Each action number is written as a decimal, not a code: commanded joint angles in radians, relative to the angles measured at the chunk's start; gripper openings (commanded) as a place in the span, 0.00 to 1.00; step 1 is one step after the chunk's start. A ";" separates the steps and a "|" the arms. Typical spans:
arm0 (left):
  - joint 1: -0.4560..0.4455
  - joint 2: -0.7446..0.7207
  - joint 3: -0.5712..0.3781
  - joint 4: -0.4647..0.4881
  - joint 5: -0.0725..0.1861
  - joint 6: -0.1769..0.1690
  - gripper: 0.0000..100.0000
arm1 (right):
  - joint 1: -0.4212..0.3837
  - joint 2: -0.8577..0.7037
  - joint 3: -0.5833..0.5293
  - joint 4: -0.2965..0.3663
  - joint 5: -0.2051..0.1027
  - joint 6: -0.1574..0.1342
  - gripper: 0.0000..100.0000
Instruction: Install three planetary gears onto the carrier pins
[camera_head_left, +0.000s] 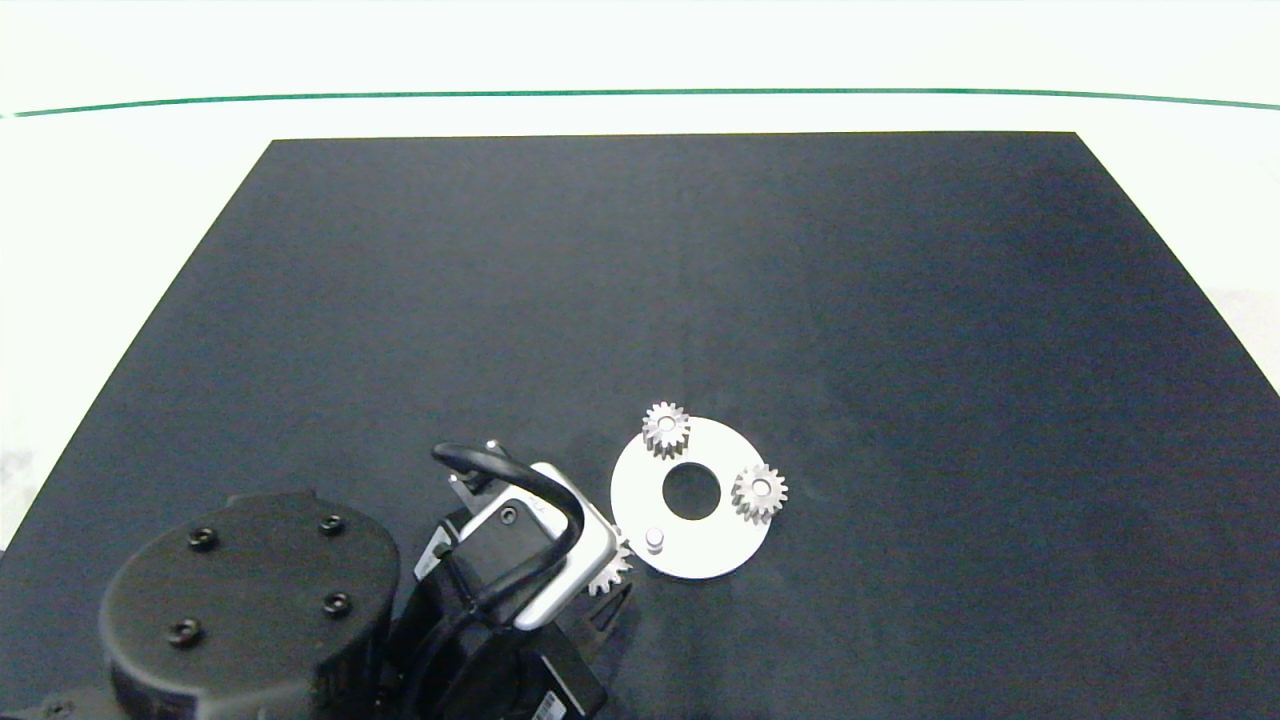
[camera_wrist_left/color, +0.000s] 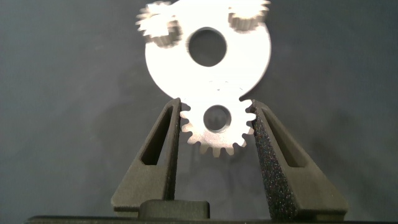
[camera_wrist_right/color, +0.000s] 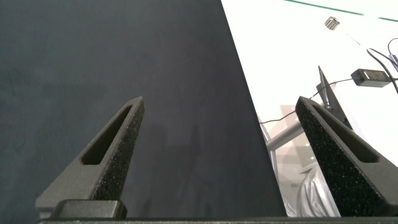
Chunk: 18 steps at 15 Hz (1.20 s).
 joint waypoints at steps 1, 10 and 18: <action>-0.024 0.043 -0.031 0.011 0.005 0.007 0.07 | 0.001 0.000 0.000 0.001 -0.003 -0.002 1.00; -0.048 0.127 -0.212 0.198 0.045 0.016 0.07 | -0.001 -0.004 0.000 0.001 -0.003 -0.002 1.00; -0.044 0.179 -0.232 0.151 0.062 0.037 0.07 | -0.001 -0.006 -0.017 -0.001 -0.003 -0.011 1.00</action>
